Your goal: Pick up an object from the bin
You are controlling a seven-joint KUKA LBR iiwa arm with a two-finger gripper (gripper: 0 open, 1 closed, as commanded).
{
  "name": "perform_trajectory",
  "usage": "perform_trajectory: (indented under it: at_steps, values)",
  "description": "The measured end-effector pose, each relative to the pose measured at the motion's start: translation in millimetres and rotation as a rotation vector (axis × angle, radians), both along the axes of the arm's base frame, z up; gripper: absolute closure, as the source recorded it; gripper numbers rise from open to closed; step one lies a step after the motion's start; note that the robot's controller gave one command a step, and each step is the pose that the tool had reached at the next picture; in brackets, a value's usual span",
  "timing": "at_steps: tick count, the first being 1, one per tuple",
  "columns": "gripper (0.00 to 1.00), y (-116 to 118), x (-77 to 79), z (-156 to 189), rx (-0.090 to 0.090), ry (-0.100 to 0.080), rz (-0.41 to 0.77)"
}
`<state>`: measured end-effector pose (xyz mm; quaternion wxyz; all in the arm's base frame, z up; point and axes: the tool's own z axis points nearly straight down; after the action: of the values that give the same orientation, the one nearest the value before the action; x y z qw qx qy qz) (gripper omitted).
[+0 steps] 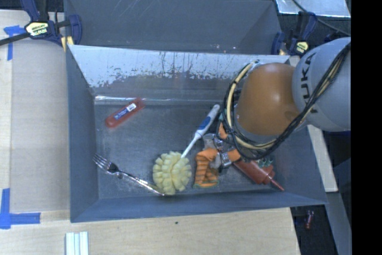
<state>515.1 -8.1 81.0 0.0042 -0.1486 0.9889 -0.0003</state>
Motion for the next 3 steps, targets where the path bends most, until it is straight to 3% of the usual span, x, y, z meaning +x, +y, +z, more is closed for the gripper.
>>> perform_trajectory:
  at_steps: [1,3]
  values:
    - [1.0,0,0.4,15,0.0,-0.001,0.0]
    - [1.0,0,-1.1,101,0.0,0.006,-0.002]
